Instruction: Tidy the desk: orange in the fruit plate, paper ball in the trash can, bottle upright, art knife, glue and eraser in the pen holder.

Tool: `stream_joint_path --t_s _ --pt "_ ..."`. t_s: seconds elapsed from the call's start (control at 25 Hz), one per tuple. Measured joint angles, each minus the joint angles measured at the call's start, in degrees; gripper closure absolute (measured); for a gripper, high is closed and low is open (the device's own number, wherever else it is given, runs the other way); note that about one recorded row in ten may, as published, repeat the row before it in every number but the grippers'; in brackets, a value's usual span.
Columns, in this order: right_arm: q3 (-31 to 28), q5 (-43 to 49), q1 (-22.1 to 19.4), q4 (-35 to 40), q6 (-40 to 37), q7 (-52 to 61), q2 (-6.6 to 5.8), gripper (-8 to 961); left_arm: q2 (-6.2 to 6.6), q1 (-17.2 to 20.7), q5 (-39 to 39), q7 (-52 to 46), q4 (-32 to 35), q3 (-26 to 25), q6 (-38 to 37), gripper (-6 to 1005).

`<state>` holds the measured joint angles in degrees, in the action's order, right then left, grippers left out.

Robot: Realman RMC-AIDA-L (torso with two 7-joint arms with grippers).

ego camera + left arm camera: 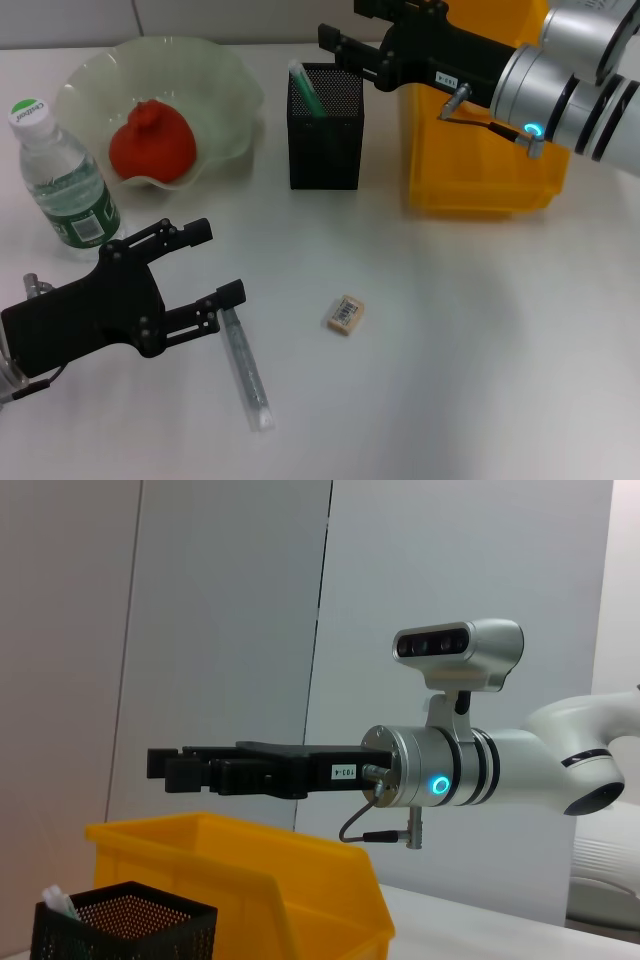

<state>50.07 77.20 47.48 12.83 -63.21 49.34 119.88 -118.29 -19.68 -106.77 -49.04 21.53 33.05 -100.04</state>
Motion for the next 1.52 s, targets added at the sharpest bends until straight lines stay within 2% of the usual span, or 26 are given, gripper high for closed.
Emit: stream_joint_path --t_s 0.16,0.28,0.68,0.84,1.0,1.2,1.36,1.52 --pt "0.0 -0.2 -0.1 -0.1 -0.2 0.0 0.00 367 0.08 0.0 0.0 0.0 0.0 0.0 -0.1 200" --pt "-0.4 -0.3 -0.4 -0.1 -1.0 0.0 0.00 315 0.08 0.0 0.0 0.0 0.0 0.0 -0.2 200" --pt "-0.3 -2.9 -1.5 0.3 -2.7 0.4 -0.01 316 0.09 0.1 0.0 0.0 0.0 0.0 -0.2 199" --pt "-0.2 -3.0 -2.6 1.2 -7.5 4.7 -0.51 315 0.09 0.1 0.0 0.0 0.0 0.0 -0.2 199" --pt "1.8 0.4 -6.3 8.4 -14.0 15.0 -0.79 316 0.12 0.1 0.0 -0.1 0.0 0.0 -0.2 199" --pt "3.4 10.8 -10.6 21.9 -22.0 28.4 -1.09 316 0.33 0.6 -0.3 -0.5 0.2 0.0 -0.2 200" --pt "3.1 22.5 -10.5 30.6 -29.0 38.2 -2.04 315 0.55 0.7 -0.4 -0.4 0.4 0.3 -0.3 199" --pt "3.5 34.2 -8.0 36.6 -33.3 44.7 -2.59 316 0.86 0.7 -0.5 -0.4 0.4 0.5 -0.3 199"
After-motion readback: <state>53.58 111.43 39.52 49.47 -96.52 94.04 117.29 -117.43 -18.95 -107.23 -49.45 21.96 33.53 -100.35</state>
